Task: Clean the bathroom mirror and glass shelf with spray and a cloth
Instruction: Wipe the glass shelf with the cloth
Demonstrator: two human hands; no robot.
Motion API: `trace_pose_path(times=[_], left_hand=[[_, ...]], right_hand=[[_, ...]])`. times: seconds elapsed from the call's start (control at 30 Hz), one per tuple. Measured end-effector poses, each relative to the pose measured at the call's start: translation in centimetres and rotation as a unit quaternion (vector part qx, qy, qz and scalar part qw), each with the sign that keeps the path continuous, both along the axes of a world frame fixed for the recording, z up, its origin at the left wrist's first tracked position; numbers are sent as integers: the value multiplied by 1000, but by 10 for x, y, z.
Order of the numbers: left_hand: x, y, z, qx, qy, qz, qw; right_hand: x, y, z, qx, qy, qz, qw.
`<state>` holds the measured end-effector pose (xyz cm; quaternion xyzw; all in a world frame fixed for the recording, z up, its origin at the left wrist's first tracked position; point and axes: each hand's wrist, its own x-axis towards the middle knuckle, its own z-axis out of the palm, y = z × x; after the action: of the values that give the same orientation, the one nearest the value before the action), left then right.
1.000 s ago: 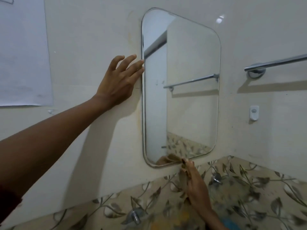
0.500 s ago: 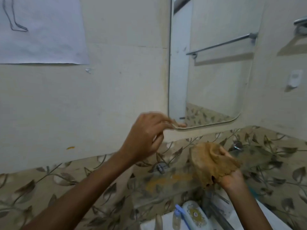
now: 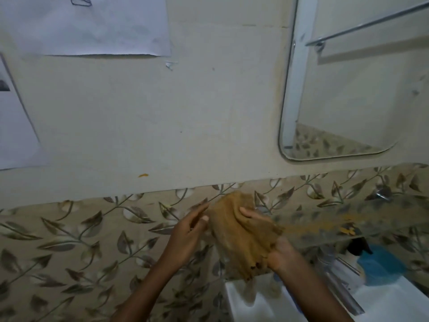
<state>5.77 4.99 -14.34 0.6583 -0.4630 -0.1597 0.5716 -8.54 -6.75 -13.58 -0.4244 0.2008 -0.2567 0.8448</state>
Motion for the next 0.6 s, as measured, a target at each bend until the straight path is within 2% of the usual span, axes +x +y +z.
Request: trace_pose_path(times=[0.03,0.13,0.2,0.3,0.43,0.5,0.6], left_hand=[[0,0,-2,-3,30,-4,1000],[2,-3,-7,-21,83,34,996],[3,-7,-9,-20,72,73,994],[1,-17,-14,-9,20,111,994],[-4,-22,-24,7,-59,153,986],[-5,-17,-27,10,-103,175,979],[1,-11,-29,15,-127,183,975]], right_hand=[[6,4,4,-16,-8,11,1000],[6,10,22,-188,71,-18,979],[-1,2,27,-322,134,-89,933],[-11,-19,25,-482,219,-145,836],[-18,-42,21,-549,301,-201,753],[-20,-41,21,-584,304,-217,720],[-18,-24,19,-662,267,-139,687]])
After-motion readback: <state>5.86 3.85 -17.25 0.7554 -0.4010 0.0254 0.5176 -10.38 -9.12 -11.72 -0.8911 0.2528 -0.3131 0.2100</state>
